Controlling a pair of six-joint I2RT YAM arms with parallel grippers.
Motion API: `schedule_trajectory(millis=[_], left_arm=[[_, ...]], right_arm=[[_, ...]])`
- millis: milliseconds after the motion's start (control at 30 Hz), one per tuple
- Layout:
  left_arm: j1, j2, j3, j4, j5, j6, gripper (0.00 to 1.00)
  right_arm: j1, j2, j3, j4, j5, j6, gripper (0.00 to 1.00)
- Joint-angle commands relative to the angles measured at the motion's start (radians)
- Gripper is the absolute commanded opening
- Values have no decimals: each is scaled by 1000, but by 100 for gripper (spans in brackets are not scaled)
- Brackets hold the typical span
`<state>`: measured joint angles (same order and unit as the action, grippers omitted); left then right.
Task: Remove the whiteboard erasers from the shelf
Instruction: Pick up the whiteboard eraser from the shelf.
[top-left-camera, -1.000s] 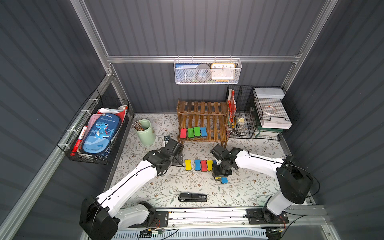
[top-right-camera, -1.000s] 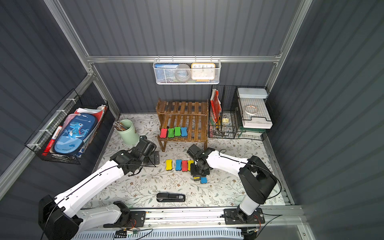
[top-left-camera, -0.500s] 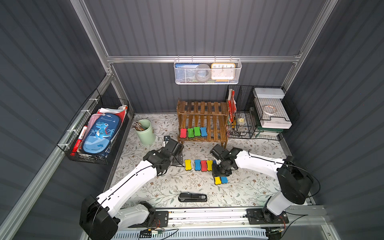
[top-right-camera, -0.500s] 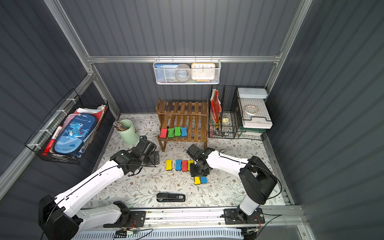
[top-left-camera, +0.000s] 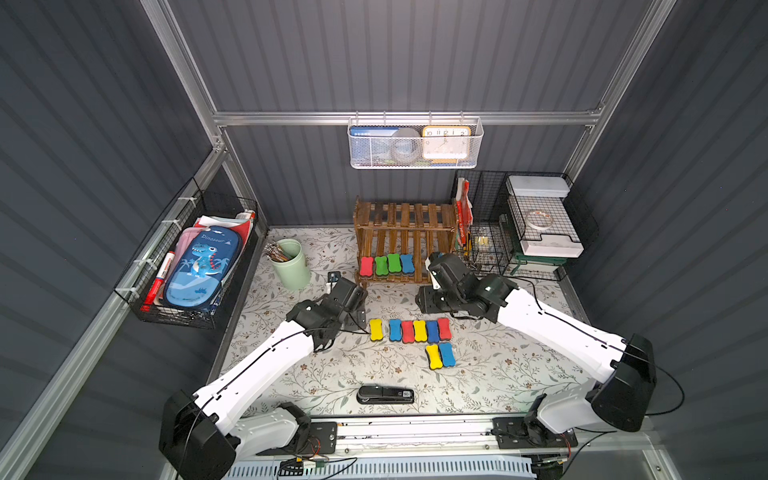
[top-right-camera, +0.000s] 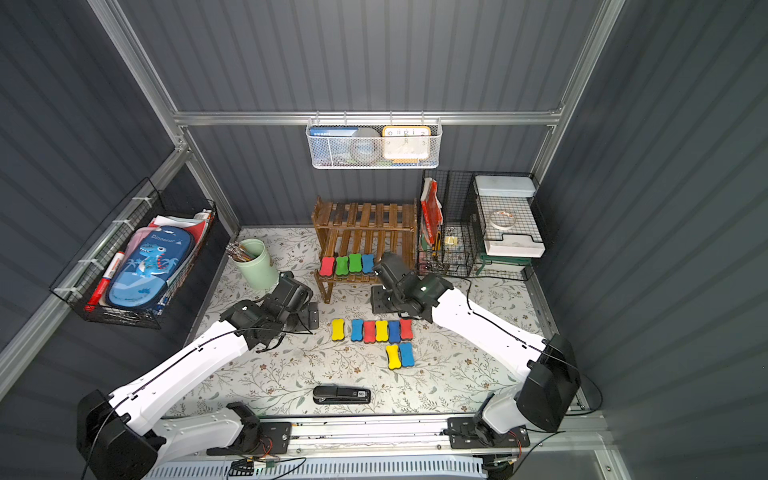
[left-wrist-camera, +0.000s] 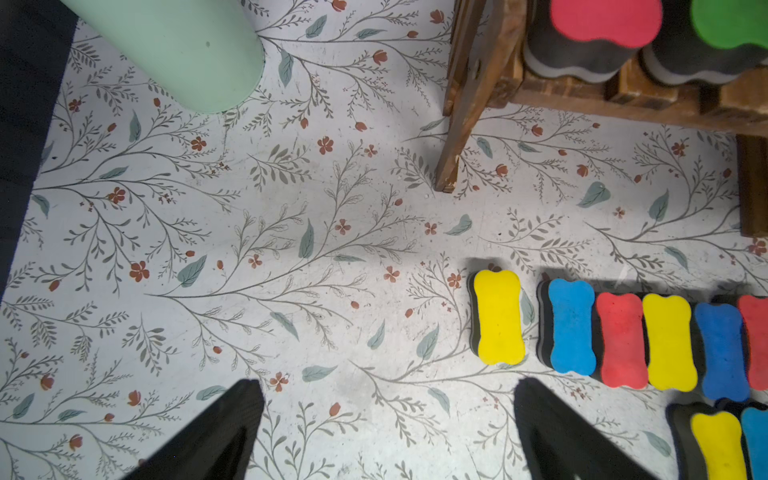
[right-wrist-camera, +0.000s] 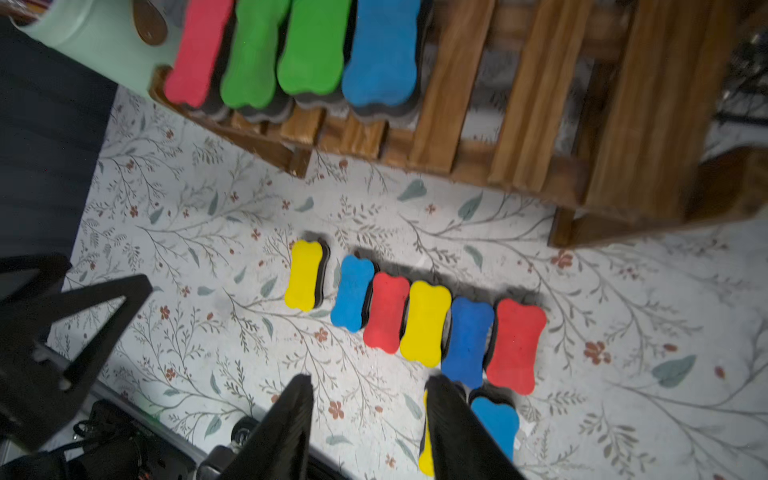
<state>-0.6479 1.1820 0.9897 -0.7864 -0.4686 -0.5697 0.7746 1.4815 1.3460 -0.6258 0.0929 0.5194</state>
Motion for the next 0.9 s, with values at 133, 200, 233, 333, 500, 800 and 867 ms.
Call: schedule_trajectory(millis=[133, 200, 233, 333, 500, 800, 867], left_arm=[[5, -35, -11, -33, -17, 2, 99], [5, -43, -11, -37, -20, 4, 99], [5, -46, -10, -39, -21, 6, 99], [5, -56, -12, -42, -26, 10, 99], [5, -59, -22, -39, -26, 11, 99], [5, -63, -23, -37, -26, 16, 99], [5, -60, -23, -37, -25, 16, 99]], right_arm=[[-27, 199, 197, 112, 187, -96, 53], [-34, 248, 237, 122, 209, -110, 54], [-38, 269, 255, 116, 216, -108, 54], [-48, 313, 285, 124, 220, -109, 54], [-66, 360, 315, 127, 210, -97, 54], [-86, 403, 338, 137, 141, -81, 54], [-88, 408, 340, 138, 132, -79, 54]])
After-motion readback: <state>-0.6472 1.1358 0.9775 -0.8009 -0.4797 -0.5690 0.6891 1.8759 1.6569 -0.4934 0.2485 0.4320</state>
